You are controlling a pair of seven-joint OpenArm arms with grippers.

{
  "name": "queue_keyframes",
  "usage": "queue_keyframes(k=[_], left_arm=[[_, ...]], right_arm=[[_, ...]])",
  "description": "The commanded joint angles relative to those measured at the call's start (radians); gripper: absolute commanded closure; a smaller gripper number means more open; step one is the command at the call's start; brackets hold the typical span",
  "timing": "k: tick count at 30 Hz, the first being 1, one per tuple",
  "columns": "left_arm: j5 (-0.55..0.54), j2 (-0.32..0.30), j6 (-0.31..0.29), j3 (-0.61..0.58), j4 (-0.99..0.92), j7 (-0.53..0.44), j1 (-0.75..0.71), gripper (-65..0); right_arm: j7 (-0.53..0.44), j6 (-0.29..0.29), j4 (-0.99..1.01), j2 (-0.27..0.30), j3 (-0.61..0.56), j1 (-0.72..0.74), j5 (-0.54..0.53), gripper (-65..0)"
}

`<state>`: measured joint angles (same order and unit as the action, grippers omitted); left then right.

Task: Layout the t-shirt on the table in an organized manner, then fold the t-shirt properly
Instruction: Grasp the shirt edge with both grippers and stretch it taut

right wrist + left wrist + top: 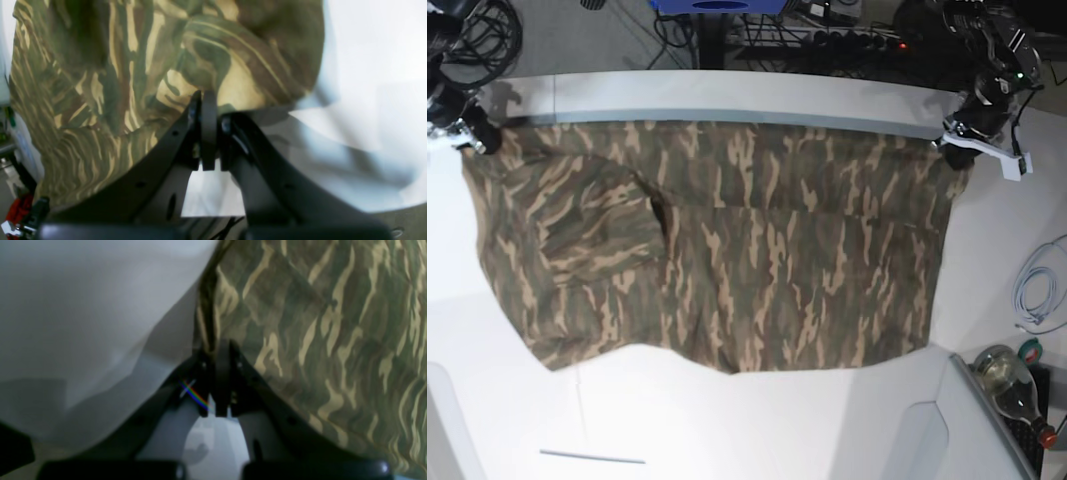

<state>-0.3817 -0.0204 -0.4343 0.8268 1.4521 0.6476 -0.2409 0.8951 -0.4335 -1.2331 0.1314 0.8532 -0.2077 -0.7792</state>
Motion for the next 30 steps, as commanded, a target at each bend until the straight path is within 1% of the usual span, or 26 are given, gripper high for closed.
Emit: queue_keyframes(k=[1, 3, 14, 19, 25, 30], left_arm=[[-0.003, -0.019, 0.018, 0.012, 0.023, -0.041, -0.008, 0.0], [-0.003, -0.022, 0.018, 0.012, 0.023, -0.042, -0.021, 0.0], [-0.001, -0.023, 0.018, 0.013, 0.019, -0.047, -0.045, 0.0], [0.007, -0.023, 0.018, 0.013, 0.016, -0.047, -0.047, 0.0], [0.007, -0.023, 0.018, 0.013, 0.003, -0.047, -0.044, 0.0], [0.007, -0.046, 0.018, 0.013, -0.029, -0.048, -0.041, 0.0]], right_arm=[[-0.047, 0.002, -0.041, 0.026, 0.01, -0.008, -0.012, 0.0], [-0.049, 0.002, -0.057, 0.015, 0.01, -0.025, -0.012, 0.0], [-0.077, 0.002, -0.055, 0.011, 0.01, -0.083, -0.009, 0.0], [-0.078, 0.002, -0.06, -0.016, 0.01, -0.103, -0.009, 0.0], [-0.078, 0.002, -0.057, -0.025, 0.01, -0.105, -0.009, 0.0], [-0.077, 0.002, -0.06, -0.029, 0.01, -0.118, -0.009, 0.0]])
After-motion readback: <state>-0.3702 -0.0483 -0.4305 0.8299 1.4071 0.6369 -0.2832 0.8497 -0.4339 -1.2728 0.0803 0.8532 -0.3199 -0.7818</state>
